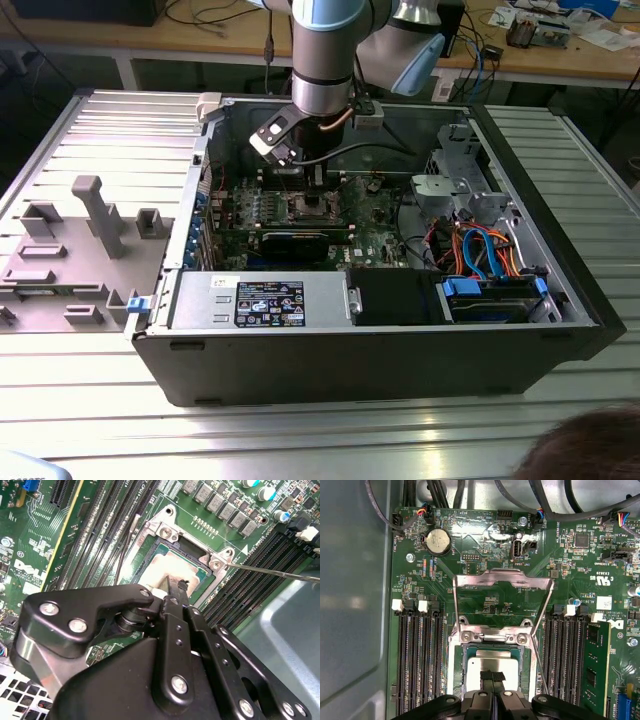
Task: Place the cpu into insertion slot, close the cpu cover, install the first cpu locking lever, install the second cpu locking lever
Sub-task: 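Install the second cpu locking lever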
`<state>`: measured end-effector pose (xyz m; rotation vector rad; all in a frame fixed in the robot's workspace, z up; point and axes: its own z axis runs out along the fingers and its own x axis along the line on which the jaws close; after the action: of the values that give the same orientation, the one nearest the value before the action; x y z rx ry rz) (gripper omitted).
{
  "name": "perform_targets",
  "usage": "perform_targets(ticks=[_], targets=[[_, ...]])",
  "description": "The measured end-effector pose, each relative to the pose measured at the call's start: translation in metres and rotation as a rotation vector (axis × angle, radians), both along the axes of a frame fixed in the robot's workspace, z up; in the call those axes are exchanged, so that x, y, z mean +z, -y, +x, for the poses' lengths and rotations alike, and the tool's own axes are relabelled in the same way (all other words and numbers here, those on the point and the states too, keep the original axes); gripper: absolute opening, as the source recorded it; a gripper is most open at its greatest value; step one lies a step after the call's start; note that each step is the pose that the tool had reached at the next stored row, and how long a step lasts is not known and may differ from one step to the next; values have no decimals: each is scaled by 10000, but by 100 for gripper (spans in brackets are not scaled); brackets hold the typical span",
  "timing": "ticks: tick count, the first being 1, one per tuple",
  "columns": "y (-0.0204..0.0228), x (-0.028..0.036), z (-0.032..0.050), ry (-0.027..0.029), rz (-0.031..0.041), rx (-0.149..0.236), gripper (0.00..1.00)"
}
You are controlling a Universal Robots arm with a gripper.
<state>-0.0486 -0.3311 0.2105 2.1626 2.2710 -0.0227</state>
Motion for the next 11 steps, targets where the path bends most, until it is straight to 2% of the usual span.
perform_targets(ticks=[11], targets=[[0,40,0,1,1,0,11]])
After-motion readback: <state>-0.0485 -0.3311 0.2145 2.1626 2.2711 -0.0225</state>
